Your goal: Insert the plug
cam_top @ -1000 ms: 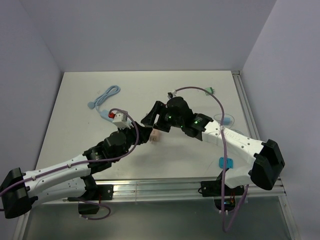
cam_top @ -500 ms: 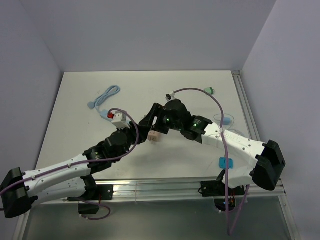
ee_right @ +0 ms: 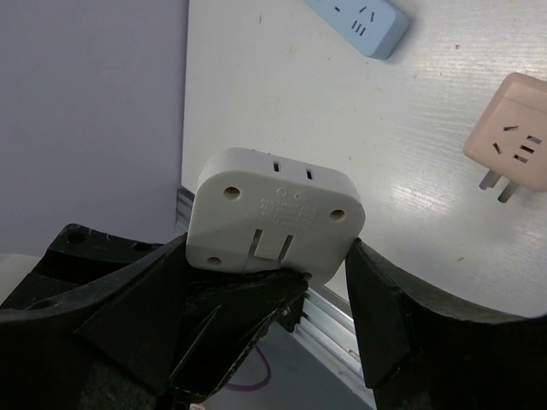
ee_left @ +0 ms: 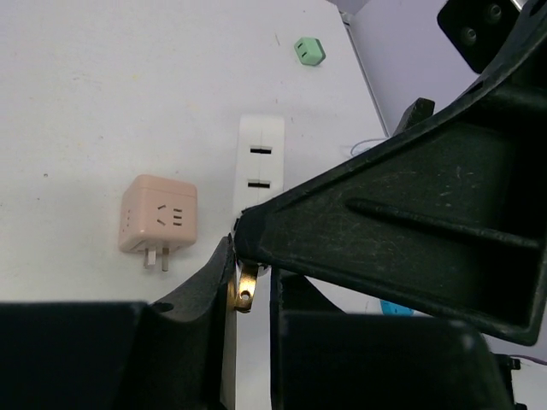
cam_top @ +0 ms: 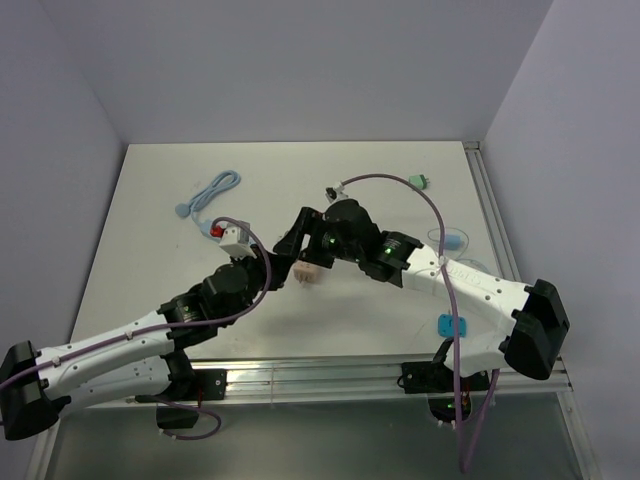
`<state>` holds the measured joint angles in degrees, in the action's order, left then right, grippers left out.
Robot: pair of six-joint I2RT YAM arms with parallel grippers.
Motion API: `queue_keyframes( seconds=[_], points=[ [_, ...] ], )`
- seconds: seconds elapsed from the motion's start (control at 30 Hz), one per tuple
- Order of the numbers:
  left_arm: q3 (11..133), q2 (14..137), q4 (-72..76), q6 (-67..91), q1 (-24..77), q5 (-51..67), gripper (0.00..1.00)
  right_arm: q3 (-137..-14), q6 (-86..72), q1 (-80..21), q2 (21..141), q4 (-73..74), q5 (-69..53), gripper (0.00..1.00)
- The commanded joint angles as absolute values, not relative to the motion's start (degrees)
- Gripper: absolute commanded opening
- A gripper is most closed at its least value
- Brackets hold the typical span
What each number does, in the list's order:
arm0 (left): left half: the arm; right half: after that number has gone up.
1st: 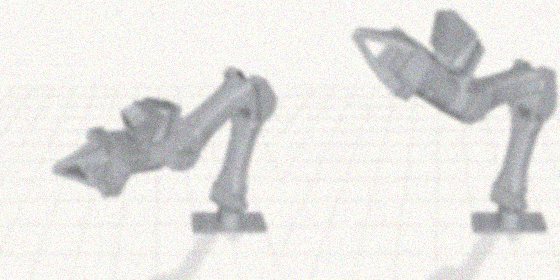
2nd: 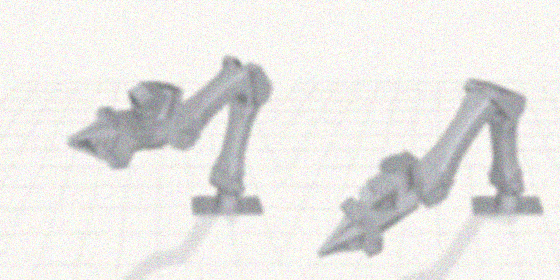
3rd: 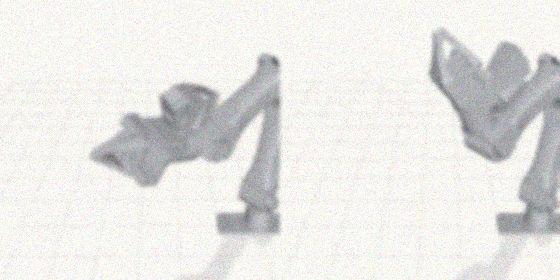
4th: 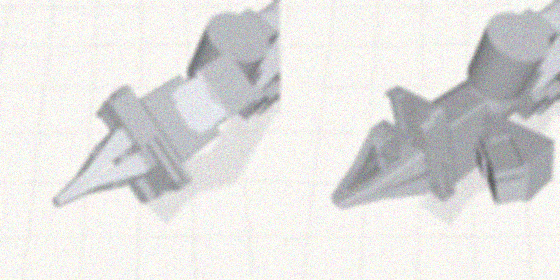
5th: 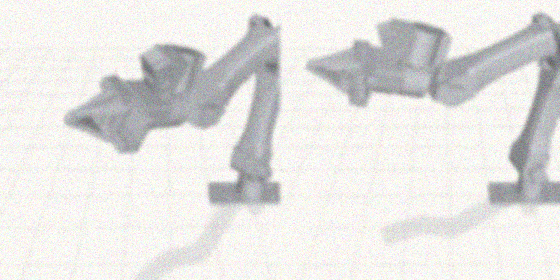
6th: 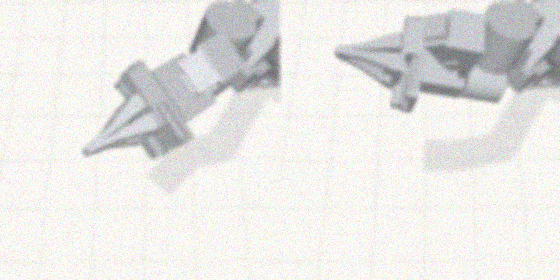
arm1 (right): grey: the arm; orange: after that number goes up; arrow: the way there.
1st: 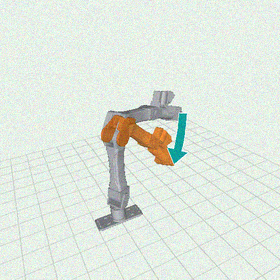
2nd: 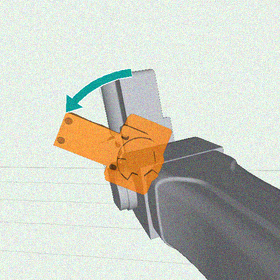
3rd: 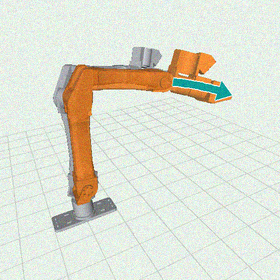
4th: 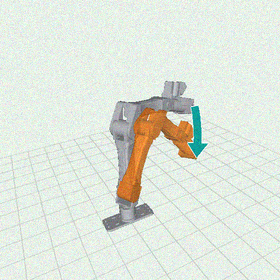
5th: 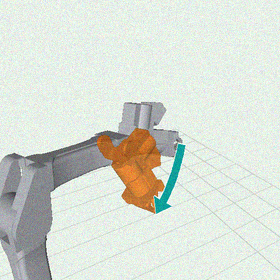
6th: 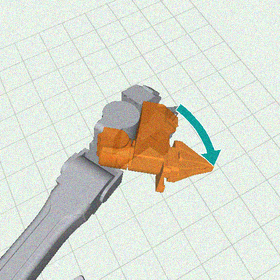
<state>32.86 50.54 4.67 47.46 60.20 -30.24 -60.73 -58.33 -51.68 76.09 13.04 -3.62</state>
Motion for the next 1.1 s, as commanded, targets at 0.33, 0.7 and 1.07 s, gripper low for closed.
queue_keyframes(
  seconds=[0.33, 0.7, 1.07],
  points=[
    [35.8, 41.0, 1.1, 39.1, 57.7, -15.5, 0.0, -61.9, -37.6, -45.2, 70.6, 16.6, -24.4, 0.92],
    [35.7, 40.2, 6.4, 39.4, 51.0, 10.9, 0.0, -50.0, -26.4, -41.9, 55.0, 6.7, -44.0, 0.86],
    [35.5, 43.9, 14.2, 41.7, 48.5, 25.0, 0.0, -49.2, -24.4, -41.7, 53.3, 9.8, -41.8, 0.69]
  ],
)
